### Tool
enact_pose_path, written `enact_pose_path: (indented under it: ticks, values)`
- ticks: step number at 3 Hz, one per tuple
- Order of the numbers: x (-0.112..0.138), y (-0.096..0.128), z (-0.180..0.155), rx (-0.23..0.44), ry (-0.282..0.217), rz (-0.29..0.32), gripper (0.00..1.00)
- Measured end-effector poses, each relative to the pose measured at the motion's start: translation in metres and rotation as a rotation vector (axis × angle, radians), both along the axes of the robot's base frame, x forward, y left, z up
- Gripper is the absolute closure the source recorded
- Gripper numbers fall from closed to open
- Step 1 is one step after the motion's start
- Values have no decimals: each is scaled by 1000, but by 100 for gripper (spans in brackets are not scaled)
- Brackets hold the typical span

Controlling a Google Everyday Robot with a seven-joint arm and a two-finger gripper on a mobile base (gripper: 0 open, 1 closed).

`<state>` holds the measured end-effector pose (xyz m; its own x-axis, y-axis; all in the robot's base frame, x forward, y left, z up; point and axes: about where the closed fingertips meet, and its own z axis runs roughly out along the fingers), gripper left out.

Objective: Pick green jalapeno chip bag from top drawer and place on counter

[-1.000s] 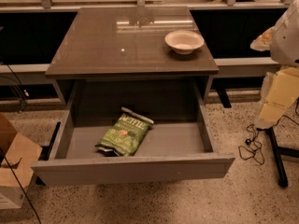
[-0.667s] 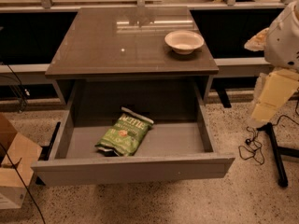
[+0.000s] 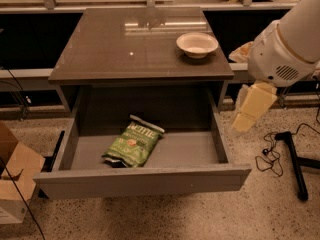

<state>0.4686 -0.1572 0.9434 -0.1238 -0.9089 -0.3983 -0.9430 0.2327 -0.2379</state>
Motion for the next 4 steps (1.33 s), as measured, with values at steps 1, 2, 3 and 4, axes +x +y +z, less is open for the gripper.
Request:
enact_pose_path:
  ticks: [1,2,3,4]
  values:
    - [15,31,-18,90,20,36,0]
    - [32,62,-39,155,51,76,0]
    - [32,62,-39,155,51,76,0]
    - [41,79,-65,162,64,75,0]
